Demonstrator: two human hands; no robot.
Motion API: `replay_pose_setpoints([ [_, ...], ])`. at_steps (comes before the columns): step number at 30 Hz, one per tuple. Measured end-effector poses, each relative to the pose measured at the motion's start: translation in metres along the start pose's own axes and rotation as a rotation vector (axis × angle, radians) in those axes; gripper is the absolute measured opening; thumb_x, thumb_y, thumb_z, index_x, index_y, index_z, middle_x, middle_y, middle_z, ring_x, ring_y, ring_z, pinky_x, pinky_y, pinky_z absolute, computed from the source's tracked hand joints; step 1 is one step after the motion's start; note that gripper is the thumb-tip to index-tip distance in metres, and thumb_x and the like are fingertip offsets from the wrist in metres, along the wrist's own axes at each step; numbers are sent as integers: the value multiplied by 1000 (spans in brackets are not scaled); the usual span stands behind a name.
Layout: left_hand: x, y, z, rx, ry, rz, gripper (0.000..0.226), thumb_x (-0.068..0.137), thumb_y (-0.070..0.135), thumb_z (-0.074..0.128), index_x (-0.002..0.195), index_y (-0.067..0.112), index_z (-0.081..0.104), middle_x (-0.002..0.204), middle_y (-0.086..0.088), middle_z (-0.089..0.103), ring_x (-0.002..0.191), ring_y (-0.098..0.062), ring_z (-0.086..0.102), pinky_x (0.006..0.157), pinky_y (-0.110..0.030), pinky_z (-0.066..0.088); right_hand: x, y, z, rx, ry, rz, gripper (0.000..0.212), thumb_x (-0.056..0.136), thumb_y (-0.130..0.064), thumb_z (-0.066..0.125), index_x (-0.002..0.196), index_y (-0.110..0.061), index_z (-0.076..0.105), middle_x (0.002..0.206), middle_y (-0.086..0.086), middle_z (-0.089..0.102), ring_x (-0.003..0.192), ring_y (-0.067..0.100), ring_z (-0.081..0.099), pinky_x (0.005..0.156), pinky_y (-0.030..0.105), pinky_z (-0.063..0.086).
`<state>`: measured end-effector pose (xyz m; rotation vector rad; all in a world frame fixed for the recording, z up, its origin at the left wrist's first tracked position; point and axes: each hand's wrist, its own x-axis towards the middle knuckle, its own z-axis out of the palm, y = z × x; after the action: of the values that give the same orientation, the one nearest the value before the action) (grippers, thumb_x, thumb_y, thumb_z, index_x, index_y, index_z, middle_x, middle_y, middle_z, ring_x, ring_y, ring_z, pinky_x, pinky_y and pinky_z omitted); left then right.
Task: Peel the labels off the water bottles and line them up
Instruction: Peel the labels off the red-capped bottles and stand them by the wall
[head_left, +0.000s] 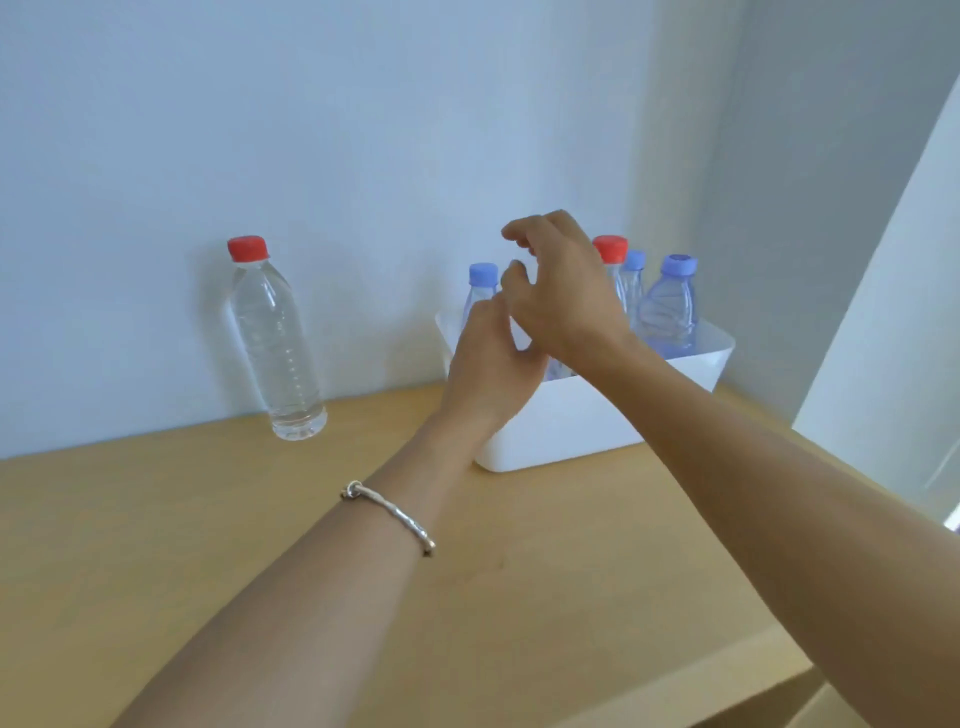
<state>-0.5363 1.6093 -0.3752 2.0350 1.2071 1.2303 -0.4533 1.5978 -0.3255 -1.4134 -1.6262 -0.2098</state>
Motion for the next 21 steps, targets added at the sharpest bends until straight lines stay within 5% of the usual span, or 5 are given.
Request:
replay_pose_setpoints([
  [4, 10, 22, 30, 22, -148, -46, 62, 85, 41, 67, 137, 18, 43, 122, 8, 53, 109, -8, 50, 83, -22, 38, 5, 35, -31, -66, 179, 107, 46, 88, -16, 51, 134, -12, 47, 136, 8, 44, 122, 25, 45, 95, 31, 36],
  [7, 20, 28, 45, 92, -216, -85, 57, 82, 41, 71, 126, 18, 43, 108, 9, 55, 96, -13, 56, 67, -24, 39, 9, 55, -42, 64, 54, 383, 58, 93, -29, 50, 145, -14, 31, 146, 5, 35, 129, 23, 40, 98, 33, 34],
  [10, 28, 29, 52, 103, -257, -123, 60, 80, 40, 72, 126, 19, 40, 106, 1, 63, 93, -20, 62, 62, -27, 44, 4, 67, -39, 169, -135, 573, 59, 91, -43, 53, 139, -12, 38, 126, 7, 52, 120, 26, 49, 92, 37, 44],
  [15, 30, 23, 53, 102, -258, -157, 55, 82, 35, 71, 127, 22, 42, 109, 0, 66, 94, -22, 64, 71, -30, 46, -1, 72, -33, 163, -233, 497, 42, 91, -46, 53, 116, -11, 54, 97, 4, 59, 95, 25, 57, 75, 32, 42],
  [21, 27, 55, 26, 0, -63, -10, 56, 87, 29, 66, 135, 28, 39, 106, 3, 67, 96, -22, 64, 82, -37, 52, 15, 40, -54, 303, -35, 378, 26, 93, -43, 53, 103, -19, 52, 87, -7, 53, 87, 17, 54, 65, 24, 39],
])
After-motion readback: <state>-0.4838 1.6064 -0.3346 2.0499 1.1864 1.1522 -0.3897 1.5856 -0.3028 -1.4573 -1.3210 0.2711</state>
